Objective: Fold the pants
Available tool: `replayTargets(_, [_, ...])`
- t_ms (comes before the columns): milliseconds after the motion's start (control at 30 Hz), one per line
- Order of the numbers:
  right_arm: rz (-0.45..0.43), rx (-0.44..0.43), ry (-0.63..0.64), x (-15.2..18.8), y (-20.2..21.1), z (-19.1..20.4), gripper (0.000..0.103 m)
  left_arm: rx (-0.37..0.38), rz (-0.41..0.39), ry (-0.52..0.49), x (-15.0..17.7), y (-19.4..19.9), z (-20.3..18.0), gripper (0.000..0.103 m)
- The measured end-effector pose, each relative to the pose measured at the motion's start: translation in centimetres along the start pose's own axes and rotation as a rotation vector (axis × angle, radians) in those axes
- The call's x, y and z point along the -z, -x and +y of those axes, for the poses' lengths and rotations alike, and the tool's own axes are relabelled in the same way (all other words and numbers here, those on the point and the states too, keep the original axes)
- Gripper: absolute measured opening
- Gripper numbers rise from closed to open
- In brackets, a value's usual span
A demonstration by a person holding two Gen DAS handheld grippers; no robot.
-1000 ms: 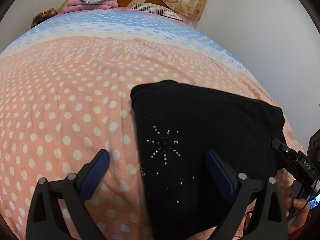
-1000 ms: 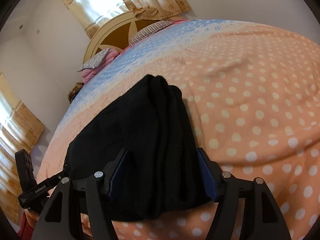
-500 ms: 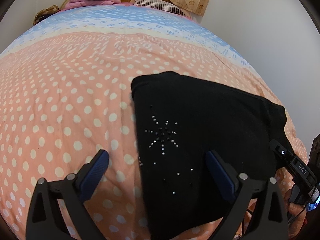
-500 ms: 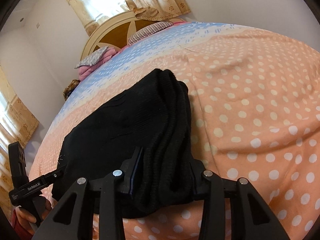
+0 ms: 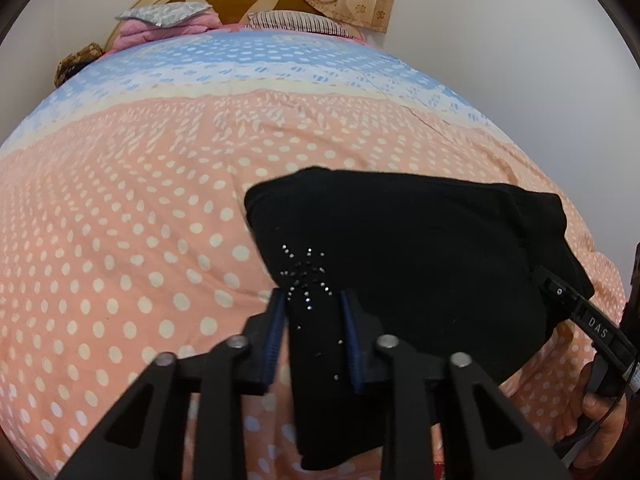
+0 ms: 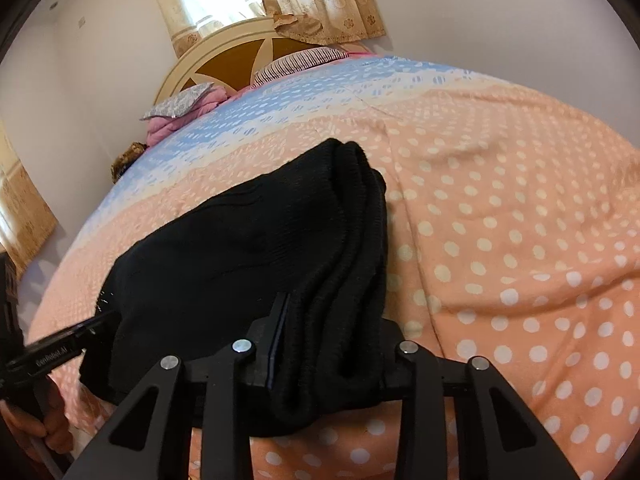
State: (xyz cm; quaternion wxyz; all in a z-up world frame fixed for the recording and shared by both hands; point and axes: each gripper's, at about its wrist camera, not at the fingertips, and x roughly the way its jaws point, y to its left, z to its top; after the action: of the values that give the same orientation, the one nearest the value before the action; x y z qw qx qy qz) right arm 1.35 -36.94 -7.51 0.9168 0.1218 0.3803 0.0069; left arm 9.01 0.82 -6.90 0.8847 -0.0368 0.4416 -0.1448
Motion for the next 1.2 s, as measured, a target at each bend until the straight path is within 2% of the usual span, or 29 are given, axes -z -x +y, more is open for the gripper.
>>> replayTargets(33, [-0.009,0.021,0.022,0.0,0.2,0.5,0.033,0.015,0.000,-0.011,-0.1,0.2,-0.2,0.013])
replayTargets(167, [-0.054,0.088,0.102,-0.2,1.5,2.3,0.032,0.010,-0.021,-0.053,-0.2,1.1,-0.9,0.013])
replayTargets(233, [-0.075,0.102,0.135,-0.3,2.2,3.1,0.032,0.030,-0.022,-0.048,0.0,1.1,-0.8,0.013])
replayTargets(367, [-0.109,0.071,0.107,-0.8,3.7,2.9,0.031,0.100,-0.014,0.022,0.0,0.8,0.5,0.013])
replayTargets(533, [-0.121,0.074,0.106,-0.9,4.3,2.9,0.031,0.172,-0.007,0.068,0.0,0.9,0.8,0.013])
replayTargets(700, [-0.102,0.063,0.078,-0.8,4.1,2.6,0.031,0.164,0.025,0.117,0.1,0.2,1.1,0.019])
replayTargets(800, [-0.072,0.062,0.054,-0.4,3.5,2.3,0.031,0.169,0.041,0.135,0.1,0.0,1.3,0.038])
replayTargets(833, [-0.066,0.062,0.050,-0.4,3.3,2.2,0.031,0.174,0.059,0.144,0.1,-0.2,1.5,0.056])
replayTargets(867, [-0.059,0.063,0.045,-0.3,3.2,2.1,0.031,0.181,0.080,0.164,0.3,-0.5,1.7,0.064])
replayTargets(900, [-0.055,0.062,0.041,-0.3,3.1,2.1,0.031,0.197,0.080,0.188,0.5,-0.6,1.9,0.064])
replayTargets(933, [-0.050,0.060,0.034,-0.3,3.0,1.9,0.031,0.201,0.070,0.195,0.6,-0.5,1.9,0.062])
replayTargets(967, [-0.048,0.059,0.028,-0.2,2.9,1.8,0.031,0.204,0.067,0.184,0.6,-0.5,1.8,0.052])
replayTargets(1033, [-0.044,0.058,0.020,-0.1,2.8,1.8,0.031,0.229,0.066,0.163,0.7,-0.4,1.6,0.017])
replayTargets(1200, [-0.047,0.071,0.034,-0.1,2.9,2.1,0.031,0.273,0.044,0.149,0.3,0.5,1.4,0.014])
